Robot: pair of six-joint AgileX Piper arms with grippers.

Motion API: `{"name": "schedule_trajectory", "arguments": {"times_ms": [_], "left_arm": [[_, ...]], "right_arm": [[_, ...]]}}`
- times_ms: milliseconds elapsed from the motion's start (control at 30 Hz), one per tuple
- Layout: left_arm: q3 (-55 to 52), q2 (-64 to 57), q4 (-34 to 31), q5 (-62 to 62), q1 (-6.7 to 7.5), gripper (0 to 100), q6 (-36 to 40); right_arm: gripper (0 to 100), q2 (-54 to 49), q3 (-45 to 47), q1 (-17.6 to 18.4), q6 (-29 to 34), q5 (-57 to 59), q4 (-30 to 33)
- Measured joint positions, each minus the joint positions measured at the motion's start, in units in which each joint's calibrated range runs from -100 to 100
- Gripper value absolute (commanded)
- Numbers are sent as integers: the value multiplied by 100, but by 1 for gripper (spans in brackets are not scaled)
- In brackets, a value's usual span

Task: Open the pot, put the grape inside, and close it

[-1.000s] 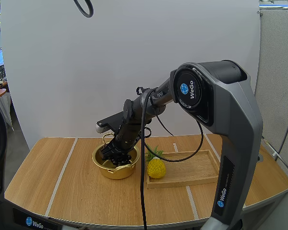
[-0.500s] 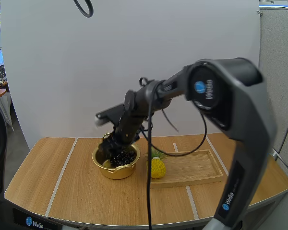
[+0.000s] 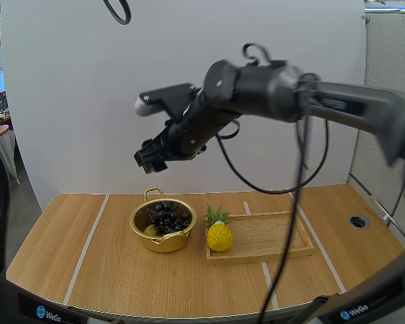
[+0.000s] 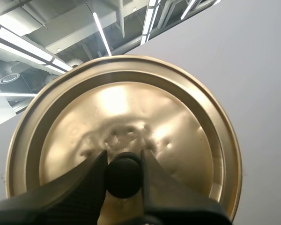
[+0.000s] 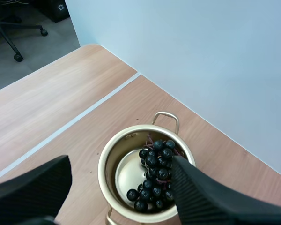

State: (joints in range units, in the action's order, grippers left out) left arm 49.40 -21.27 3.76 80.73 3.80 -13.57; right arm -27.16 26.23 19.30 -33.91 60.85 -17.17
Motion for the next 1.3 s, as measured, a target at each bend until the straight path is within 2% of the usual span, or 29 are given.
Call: {"name": "schedule_trajectory", "arguments": {"times_ms": [133,400,533,567,767,933,967,1033,1067,1100,1133,1300], "left_arm": [[0,0,0,0,0,0,0],[0,0,0,0,0,0,0],[0,0,-12,0,0,0,0],[0,0,-12,0,0,0,0],[0,0,-12,0,0,0,0],[0,0,-12,0,0,0,0],[0,0,-12,0,0,0,0],[0,0,-12,0,0,0,0],[0,0,-12,0,0,0,0],[0,0,-12,0,0,0,0],[0,0,-12,0,0,0,0],[0,0,-12,0,0,0,0]], "right_arm": [[100,-914,0,0,266,906,166],[100,-2009,141,0,527,1596,442],[100,-4109,1396,0,893,2127,771],[100,-4360,1517,0,933,2276,784],[100,-5442,2100,0,1041,2725,1086],[100,-5999,2359,-158,1197,3065,1244],[89,-6078,2395,-212,1205,3172,1264],[54,-6147,2471,-264,1217,3341,1293],[25,-6187,2522,-291,1217,3436,1292],[4,-6234,2558,-308,1217,3518,1292],[0,-6267,2614,-316,1219,3536,1292],[0,-6454,2699,-392,1287,3654,1350]]}}
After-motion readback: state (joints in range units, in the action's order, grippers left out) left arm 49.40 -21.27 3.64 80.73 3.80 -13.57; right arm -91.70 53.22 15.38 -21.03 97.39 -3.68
